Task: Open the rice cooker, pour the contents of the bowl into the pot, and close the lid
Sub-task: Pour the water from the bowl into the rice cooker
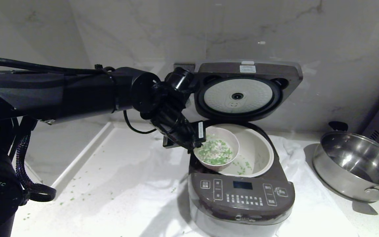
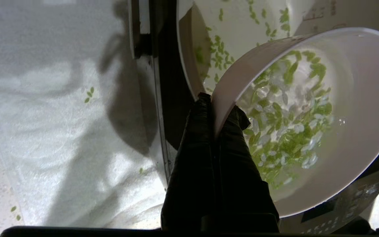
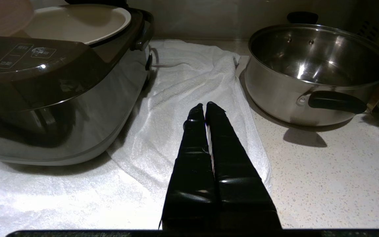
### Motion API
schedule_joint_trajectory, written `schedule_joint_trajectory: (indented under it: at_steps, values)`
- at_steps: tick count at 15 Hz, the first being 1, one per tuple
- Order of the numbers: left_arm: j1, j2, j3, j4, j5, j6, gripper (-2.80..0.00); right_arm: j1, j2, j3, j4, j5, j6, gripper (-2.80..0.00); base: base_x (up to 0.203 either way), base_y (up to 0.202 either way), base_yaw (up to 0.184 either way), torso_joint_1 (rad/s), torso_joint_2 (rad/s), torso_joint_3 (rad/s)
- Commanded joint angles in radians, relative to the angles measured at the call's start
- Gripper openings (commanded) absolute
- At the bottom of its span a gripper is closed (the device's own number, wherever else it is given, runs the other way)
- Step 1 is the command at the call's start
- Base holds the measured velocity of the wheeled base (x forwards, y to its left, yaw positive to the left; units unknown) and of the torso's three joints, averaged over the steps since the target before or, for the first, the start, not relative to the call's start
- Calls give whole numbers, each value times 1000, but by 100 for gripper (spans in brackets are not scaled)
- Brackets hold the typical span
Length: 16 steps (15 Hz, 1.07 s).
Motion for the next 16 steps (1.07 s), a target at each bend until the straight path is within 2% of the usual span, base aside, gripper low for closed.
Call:
schedule_joint_trajectory:
  at_steps: [1,4,7,14,16]
  values:
    - [-16,6,0,-6,15,-8,-280,0,0,2,0,0,0,-280,0,0,0,0,0,0]
    - [-65,48,1,-32,83,-7,-280,0,-1,2,0,0,0,-280,0,0,0,0,0,0]
    - [-91,99,3,-111,176,-9,-280,0,0,2,0,0,0,-280,0,0,0,0,0,0]
    - [-110,98,5,-209,214,-43,-280,0,0,2,0,0,0,-280,0,0,0,0,0,0]
    - [-121,113,9,-272,261,-57,-280,0,0,2,0,0,0,-280,0,0,0,0,0,0]
